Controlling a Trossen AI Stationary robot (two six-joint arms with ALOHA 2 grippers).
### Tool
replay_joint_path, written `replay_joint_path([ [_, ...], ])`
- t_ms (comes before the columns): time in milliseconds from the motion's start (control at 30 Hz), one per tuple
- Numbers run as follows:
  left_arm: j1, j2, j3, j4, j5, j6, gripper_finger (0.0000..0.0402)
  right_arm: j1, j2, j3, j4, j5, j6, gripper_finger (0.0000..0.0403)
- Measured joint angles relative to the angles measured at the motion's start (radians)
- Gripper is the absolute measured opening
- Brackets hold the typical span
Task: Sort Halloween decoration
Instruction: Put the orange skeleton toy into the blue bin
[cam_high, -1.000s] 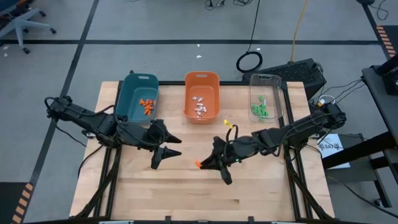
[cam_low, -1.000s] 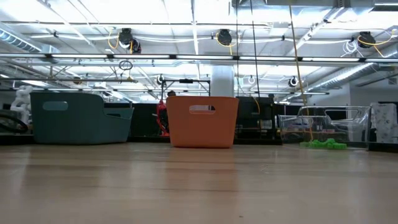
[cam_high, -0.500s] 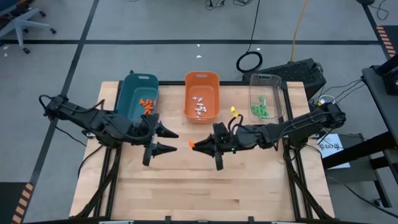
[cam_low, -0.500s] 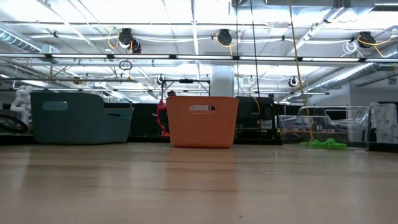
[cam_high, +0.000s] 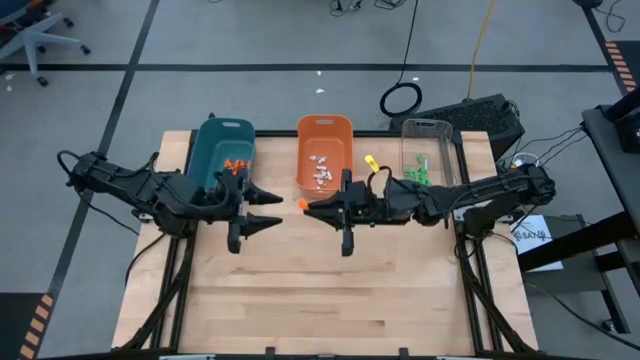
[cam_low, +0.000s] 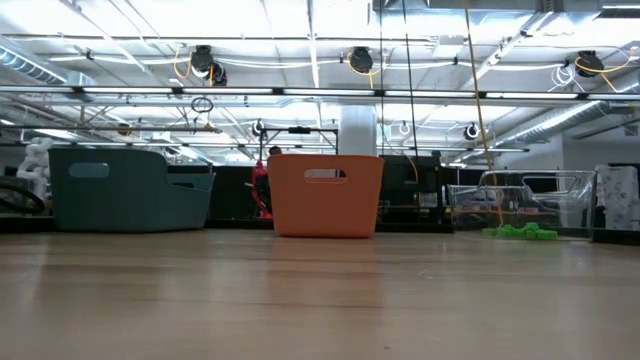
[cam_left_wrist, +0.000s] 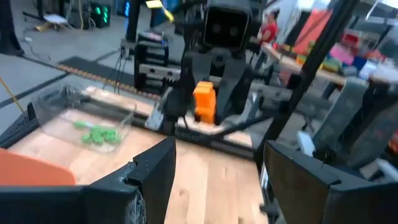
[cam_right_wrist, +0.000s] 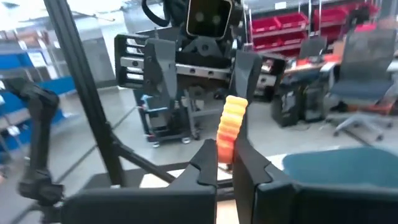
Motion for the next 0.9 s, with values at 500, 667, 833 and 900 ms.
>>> replay_joint_path([
  [500,0.045,0.005,0.000,0.151,-0.110,0.079,0.0242,-0.059,0.000,0.056,-0.056,-0.060,-0.072,0.0000],
  [667,0.072,0.018,0.000,0.168,-0.042,0.080,0.0242,-0.063,0.000,0.056,-0.054,-0.080,-0.072,0.0001],
  [833,0.100,0.066,0.000,0.193,0.026,0.128,0.0242,-0.068,0.000,0.056,-0.050,-0.082,-0.072,0.0002],
  [900,0.110,0.079,0.000,0.215,0.028,0.130,0.0242,-0.068,0.000,0.056,-0.050,-0.082,-0.074,0.0002],
])
